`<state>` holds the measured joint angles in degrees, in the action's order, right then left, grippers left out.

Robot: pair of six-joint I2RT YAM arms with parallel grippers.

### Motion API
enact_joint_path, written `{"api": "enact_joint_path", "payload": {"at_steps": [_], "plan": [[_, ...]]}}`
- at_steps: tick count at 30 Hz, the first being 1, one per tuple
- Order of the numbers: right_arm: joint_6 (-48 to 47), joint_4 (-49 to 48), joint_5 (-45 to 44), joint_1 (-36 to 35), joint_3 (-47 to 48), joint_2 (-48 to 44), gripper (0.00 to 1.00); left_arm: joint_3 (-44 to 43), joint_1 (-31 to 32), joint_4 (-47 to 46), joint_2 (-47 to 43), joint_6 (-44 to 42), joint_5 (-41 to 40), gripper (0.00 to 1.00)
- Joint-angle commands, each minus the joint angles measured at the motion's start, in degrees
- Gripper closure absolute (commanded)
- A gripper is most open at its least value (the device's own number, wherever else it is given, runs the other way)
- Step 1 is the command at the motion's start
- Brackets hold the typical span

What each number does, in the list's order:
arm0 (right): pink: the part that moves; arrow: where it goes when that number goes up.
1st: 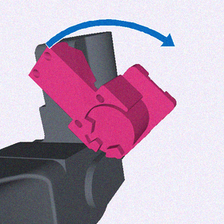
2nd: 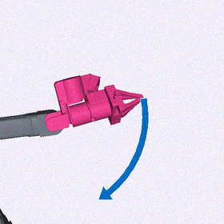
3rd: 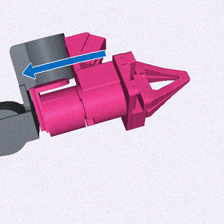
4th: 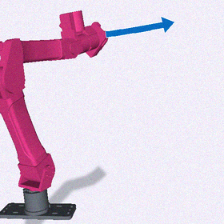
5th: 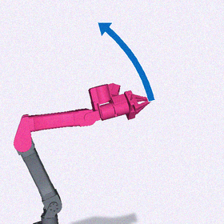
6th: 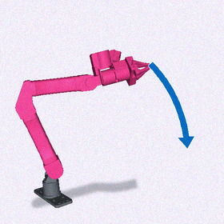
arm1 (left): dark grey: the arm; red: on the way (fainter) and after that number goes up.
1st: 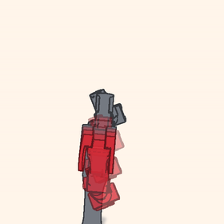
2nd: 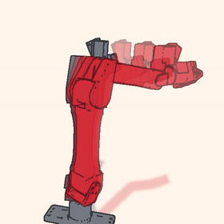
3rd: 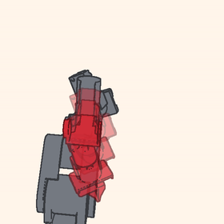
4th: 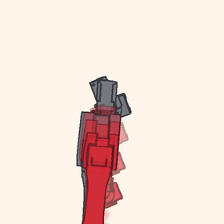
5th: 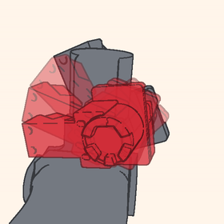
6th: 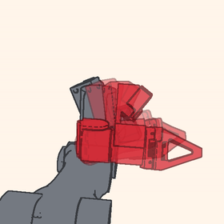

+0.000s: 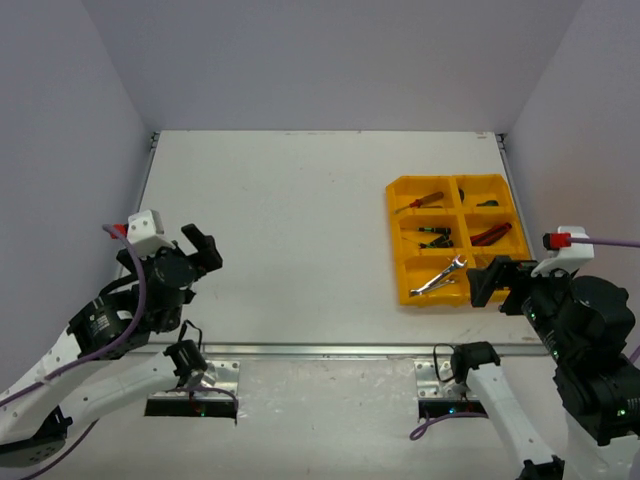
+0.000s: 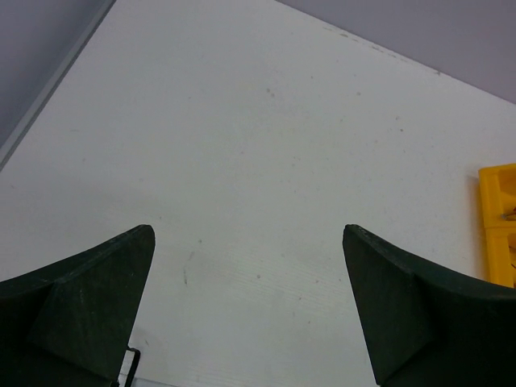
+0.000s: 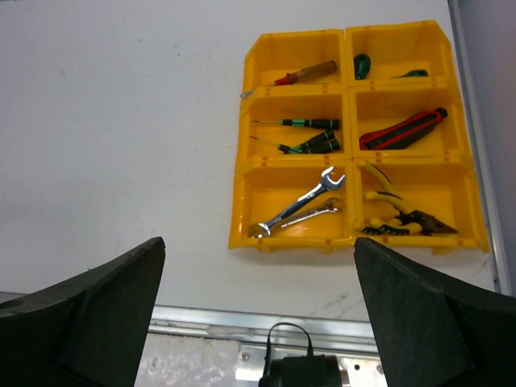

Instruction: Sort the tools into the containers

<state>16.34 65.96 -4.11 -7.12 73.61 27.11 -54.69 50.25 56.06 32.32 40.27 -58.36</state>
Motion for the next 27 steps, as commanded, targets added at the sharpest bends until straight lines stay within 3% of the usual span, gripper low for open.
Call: {"api": "enact_joint_path", "payload": {"at_steps": [1,13,27], "plan": [[-2.3,0.5,-7.3,-0.8,-2.6,-2.1,0.01,0.6,-0.4,-4.0,-4.2,-3.0,0.0,0.0],[-2.8,0.3,-6.7,-1.3,-0.1,-2.8,0.01,3.6,-0.3,-8.0,-4.1,-2.3,3.2,0.0],[-2.6,-0.7,-8.5,-1.7,-5.6,-6.4,0.01,5.3,-0.4,-9.9,-4.1,-3.3,4.0,0.0]]}}
